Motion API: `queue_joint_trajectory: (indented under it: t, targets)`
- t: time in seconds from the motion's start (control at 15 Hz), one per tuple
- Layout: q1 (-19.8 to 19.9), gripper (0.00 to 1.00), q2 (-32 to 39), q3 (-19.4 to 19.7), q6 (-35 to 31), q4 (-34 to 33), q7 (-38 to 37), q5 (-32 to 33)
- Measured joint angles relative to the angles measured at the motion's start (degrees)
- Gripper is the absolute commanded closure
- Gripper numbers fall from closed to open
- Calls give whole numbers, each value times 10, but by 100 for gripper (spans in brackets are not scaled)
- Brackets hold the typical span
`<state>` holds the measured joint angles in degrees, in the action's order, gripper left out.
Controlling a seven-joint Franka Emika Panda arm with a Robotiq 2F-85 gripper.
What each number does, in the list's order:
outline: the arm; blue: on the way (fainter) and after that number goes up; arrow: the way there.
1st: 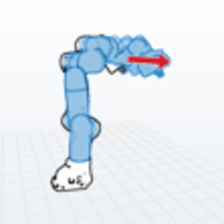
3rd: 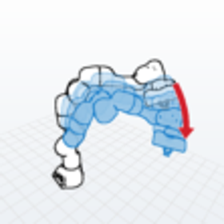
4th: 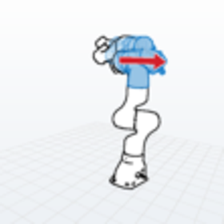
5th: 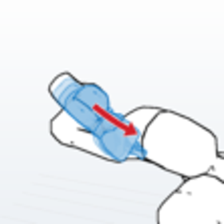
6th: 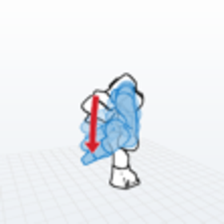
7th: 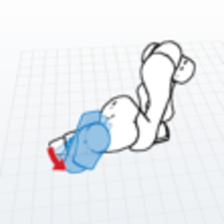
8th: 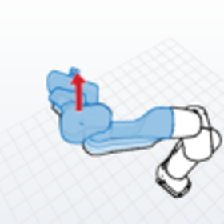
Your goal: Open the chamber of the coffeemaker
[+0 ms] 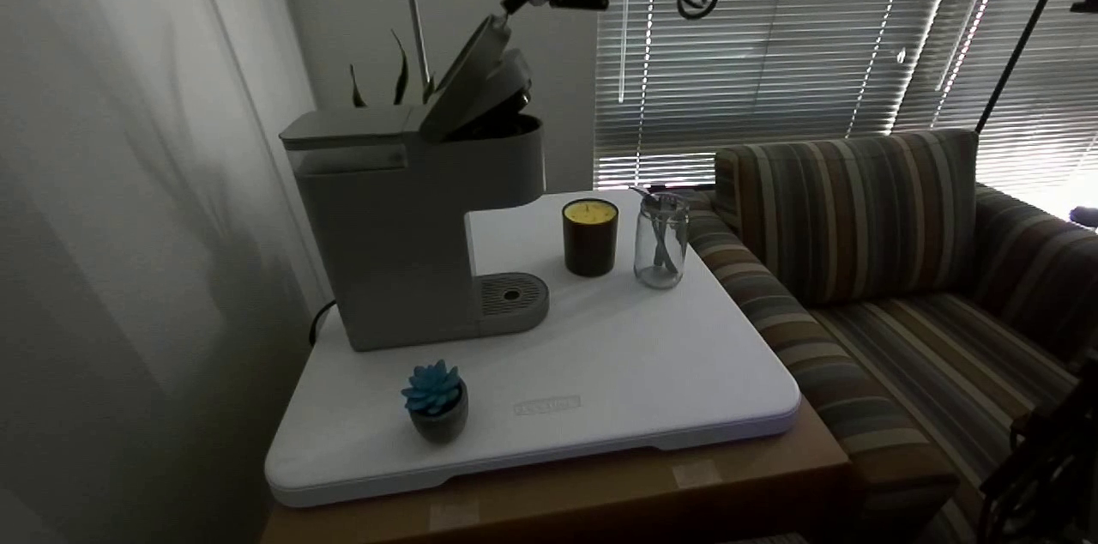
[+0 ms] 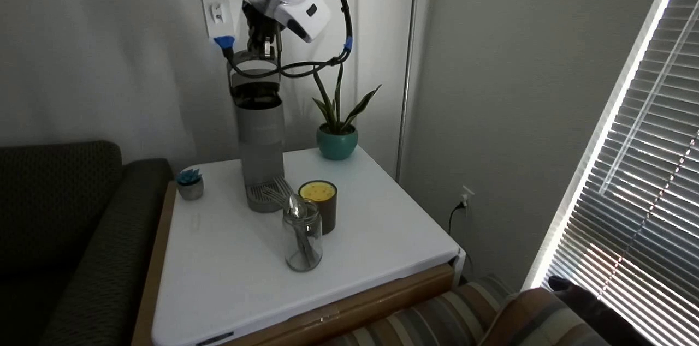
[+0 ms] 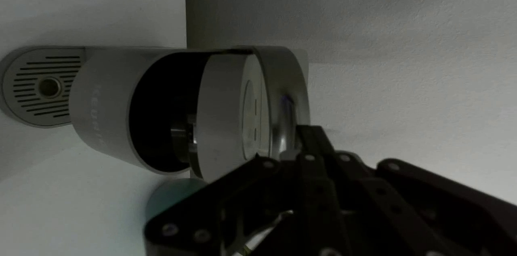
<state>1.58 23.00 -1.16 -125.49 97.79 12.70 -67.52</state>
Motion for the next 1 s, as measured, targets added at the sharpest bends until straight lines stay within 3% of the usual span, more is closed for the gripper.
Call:
queue_joint_trajectory:
  t: [0.67,0.8,1.0]
  targets:
    - [-5,100,19,-9,1,-57,0,20]
    - [-5,100,14,-6,1,-64,-1,60]
    - [-6,100,-5,4,15,-71,-32,186]
